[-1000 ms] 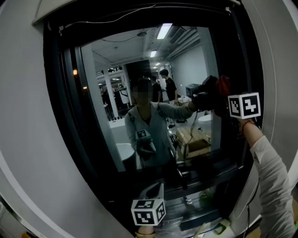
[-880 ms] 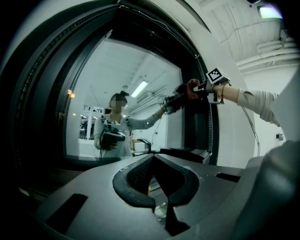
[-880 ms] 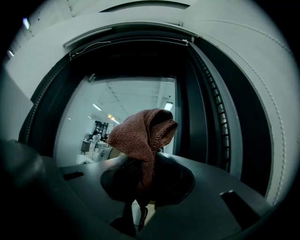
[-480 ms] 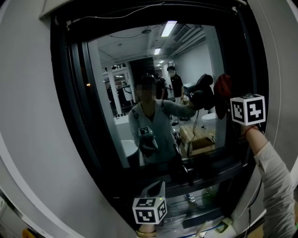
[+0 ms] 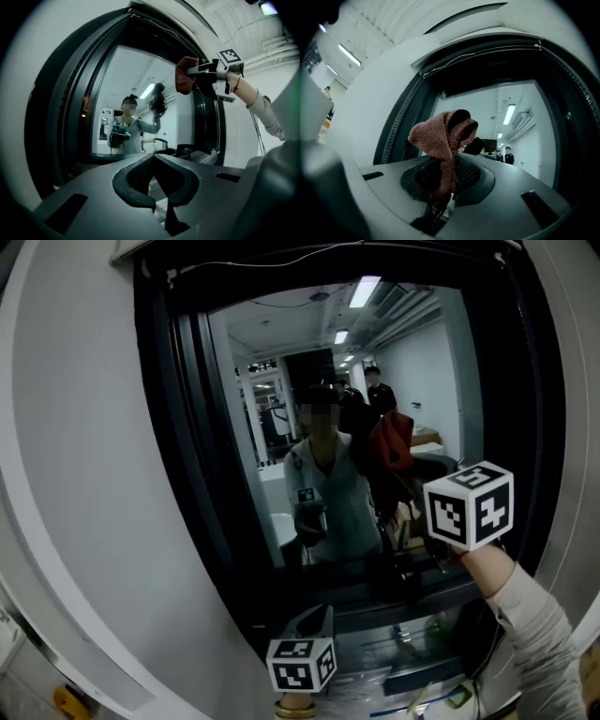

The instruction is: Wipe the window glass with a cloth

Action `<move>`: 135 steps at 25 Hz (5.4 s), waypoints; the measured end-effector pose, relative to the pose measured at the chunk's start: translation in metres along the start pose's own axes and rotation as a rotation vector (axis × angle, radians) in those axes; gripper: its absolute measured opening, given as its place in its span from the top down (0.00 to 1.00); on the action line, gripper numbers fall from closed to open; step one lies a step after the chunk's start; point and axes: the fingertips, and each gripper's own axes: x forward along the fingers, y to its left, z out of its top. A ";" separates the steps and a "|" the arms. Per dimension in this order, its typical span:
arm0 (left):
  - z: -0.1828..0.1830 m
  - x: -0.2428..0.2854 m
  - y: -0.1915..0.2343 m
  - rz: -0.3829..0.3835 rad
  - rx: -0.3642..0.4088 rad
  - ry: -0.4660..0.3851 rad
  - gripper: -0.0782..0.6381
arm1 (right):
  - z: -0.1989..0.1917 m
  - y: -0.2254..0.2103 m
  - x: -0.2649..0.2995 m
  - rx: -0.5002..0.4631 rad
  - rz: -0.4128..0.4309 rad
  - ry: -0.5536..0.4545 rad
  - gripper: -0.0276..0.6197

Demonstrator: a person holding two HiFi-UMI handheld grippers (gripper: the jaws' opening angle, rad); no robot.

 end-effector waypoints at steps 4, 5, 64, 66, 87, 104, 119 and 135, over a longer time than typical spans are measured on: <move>-0.004 -0.013 0.019 0.031 -0.007 0.003 0.88 | -0.027 0.061 0.032 0.010 0.108 0.032 0.87; -0.005 -0.016 0.023 0.040 -0.008 0.003 0.88 | -0.035 0.076 0.039 0.016 0.133 0.039 0.87; -0.017 0.073 -0.123 -0.236 0.046 0.043 0.88 | -0.186 -0.158 -0.062 0.109 -0.301 0.283 0.87; -0.018 0.074 -0.126 -0.230 0.049 0.048 0.88 | -0.189 -0.173 -0.073 0.114 -0.324 0.283 0.87; -0.025 0.064 -0.117 -0.166 0.015 0.043 0.88 | -0.205 -0.197 -0.104 0.124 -0.401 0.286 0.87; -0.019 -0.020 -0.141 -0.167 0.045 -0.027 0.88 | -0.174 -0.007 -0.187 0.096 -0.243 0.123 0.87; -0.074 -0.177 -0.165 -0.170 0.071 -0.023 0.88 | -0.215 0.195 -0.303 0.230 -0.187 0.200 0.87; -0.090 -0.255 -0.170 -0.125 0.043 -0.033 0.88 | -0.211 0.262 -0.353 0.257 -0.148 0.211 0.88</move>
